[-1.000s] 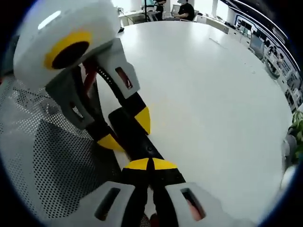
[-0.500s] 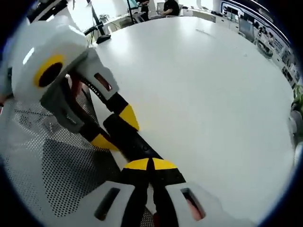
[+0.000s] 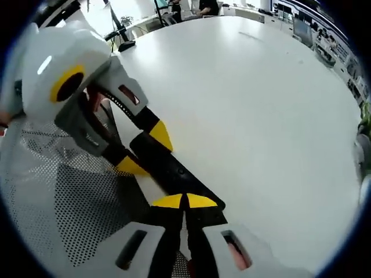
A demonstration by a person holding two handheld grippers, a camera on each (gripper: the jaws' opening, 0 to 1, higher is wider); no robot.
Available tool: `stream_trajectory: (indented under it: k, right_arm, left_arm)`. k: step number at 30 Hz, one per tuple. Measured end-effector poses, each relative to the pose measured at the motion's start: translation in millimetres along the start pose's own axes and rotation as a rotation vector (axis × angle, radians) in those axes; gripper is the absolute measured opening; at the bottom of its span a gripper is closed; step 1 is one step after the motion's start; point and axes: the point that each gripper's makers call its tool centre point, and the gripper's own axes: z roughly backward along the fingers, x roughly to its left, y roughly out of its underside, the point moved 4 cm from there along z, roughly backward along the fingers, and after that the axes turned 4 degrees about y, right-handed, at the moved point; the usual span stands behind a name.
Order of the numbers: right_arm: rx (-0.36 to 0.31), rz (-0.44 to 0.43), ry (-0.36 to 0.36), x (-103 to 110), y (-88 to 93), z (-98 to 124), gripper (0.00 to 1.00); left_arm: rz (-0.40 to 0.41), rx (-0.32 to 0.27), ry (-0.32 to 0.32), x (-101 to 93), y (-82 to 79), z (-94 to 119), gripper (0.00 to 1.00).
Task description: Press the specified remote control buttons in sequence, fully releasing each button before pressing the next.
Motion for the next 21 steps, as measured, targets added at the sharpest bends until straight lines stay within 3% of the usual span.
stream_trajectory:
  k: [5,10,21]
  right_arm:
    - [-0.009,0.005,-0.001,2.8,-8.1,-4.1,0.00]
    - [0.000,0.048,0.017,-0.6,-6.5,-6.7,0.00]
    - [0.029,0.044,0.030,-0.2,-7.9,-8.9,0.00]
  left_arm:
    - [0.006,-0.010,-0.003,0.8,-0.8,-0.4,0.24]
    - [0.012,-0.013,-0.004,1.0,-0.8,-0.4,0.24]
    - [0.026,-0.023,-0.008,2.0,-0.8,-0.9,0.24]
